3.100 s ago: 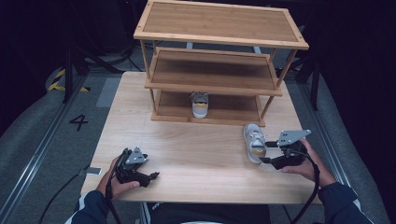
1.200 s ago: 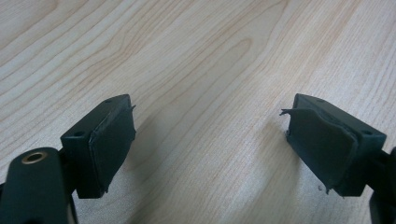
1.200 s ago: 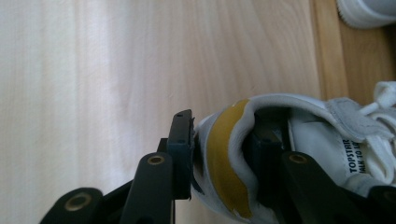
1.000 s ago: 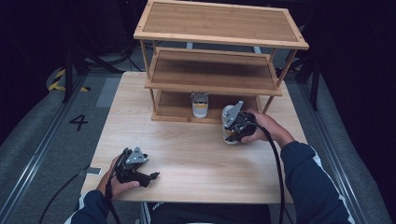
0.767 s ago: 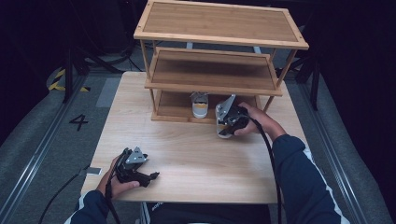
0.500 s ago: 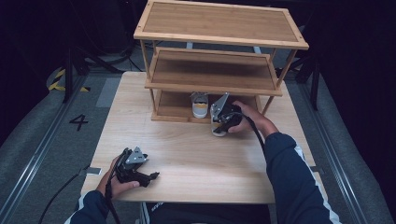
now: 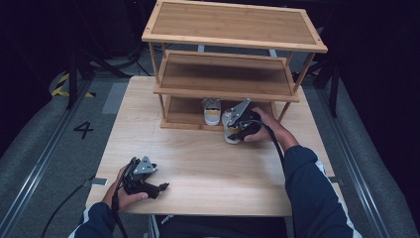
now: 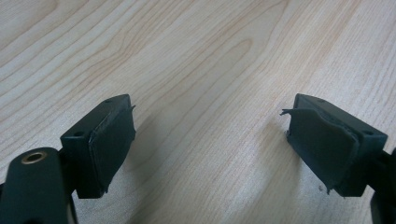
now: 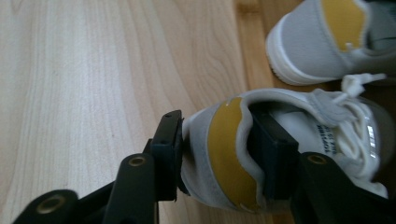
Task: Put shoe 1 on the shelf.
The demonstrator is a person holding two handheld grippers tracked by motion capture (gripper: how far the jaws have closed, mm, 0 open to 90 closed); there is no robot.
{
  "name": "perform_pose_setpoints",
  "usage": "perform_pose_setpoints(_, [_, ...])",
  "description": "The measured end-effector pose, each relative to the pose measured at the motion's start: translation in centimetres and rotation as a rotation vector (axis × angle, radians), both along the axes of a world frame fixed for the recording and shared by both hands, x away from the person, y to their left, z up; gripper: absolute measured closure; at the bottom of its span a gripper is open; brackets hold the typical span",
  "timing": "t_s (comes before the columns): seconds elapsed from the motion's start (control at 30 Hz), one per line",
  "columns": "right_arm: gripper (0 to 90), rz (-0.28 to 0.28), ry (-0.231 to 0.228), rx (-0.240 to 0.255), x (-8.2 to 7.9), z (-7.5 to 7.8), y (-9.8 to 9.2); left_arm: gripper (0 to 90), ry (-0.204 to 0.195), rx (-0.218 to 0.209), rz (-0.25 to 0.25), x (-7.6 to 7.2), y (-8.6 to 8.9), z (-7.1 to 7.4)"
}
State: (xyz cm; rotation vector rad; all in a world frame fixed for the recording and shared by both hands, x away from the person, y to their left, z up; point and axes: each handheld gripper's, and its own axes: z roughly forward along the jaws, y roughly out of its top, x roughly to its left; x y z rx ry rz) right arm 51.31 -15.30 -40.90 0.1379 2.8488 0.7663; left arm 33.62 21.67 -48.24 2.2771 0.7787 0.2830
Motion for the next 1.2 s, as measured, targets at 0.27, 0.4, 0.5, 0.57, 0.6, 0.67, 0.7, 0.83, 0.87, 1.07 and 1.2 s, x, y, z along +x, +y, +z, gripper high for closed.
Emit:
perform_pose_setpoints(0.27, [44.4, -0.172, -0.055, 0.12, -1.6, -0.2, -1.7, 15.1, -0.001, 0.0, 0.001, 0.0, 0.0, 0.0])
perform_pose_setpoints(0.4, [37.5, -0.236, -0.064, 0.19, -2.2, -0.5, -2.4, 15.1, -0.001, 0.0, 0.002, 0.0, 0.0, 0.0])
perform_pose_setpoints(0.5, [32.5, -0.278, -0.061, 0.207, -2.8, -0.7, -2.7, 15.1, -0.001, 0.0, 0.002, 0.0, 0.0, 0.0])
perform_pose_setpoints(0.57, [25.7, -0.315, -0.037, 0.217, -3.0, -1.1, -2.8, 15.1, -0.001, 0.001, 0.002, 0.0, 0.0, 0.0])
perform_pose_setpoints(0.6, [24.2, -0.334, -0.046, 0.212, -3.1, -1.4, -2.9, 15.1, -0.001, 0.0, 0.002, 0.0, 0.0, 0.0])
perform_pose_setpoints(0.67, [20.8, -0.36, -0.053, 0.213, -3.3, -1.9, -3.1, 15.1, -0.001, 0.001, 0.002, 0.0, 0.0, 0.0])
perform_pose_setpoints(0.7, [17.6, -0.384, -0.054, 0.224, -3.3, -2.2, -3.2, 15.1, -0.001, 0.0, 0.002, 0.0, 0.0, 0.0])
perform_pose_setpoints(0.83, [16.4, -0.44, -0.029, 0.225, -3.0, -3.3, -3.2, 15.1, -0.001, 0.003, 0.003, 0.0, 0.0, 0.0])
perform_pose_setpoints(0.87, [16.4, -0.442, -0.028, 0.217, -3.0, -3.5, -3.2, 15.1, -0.002, 0.002, 0.003, 0.0, 0.0, 0.0])
perform_pose_setpoints(1.07, [14.4, -0.484, -0.026, 0.216, -2.8, -4.5, -2.5, 15.1, -0.002, 0.001, 0.003, 0.0, 0.0, 0.0])
perform_pose_setpoints(1.2, [14.8, -0.477, -0.027, 0.224, -2.6, -4.5, -2.5, 15.1, -0.002, 0.001, 0.004, 0.0, 0.0, 0.0])
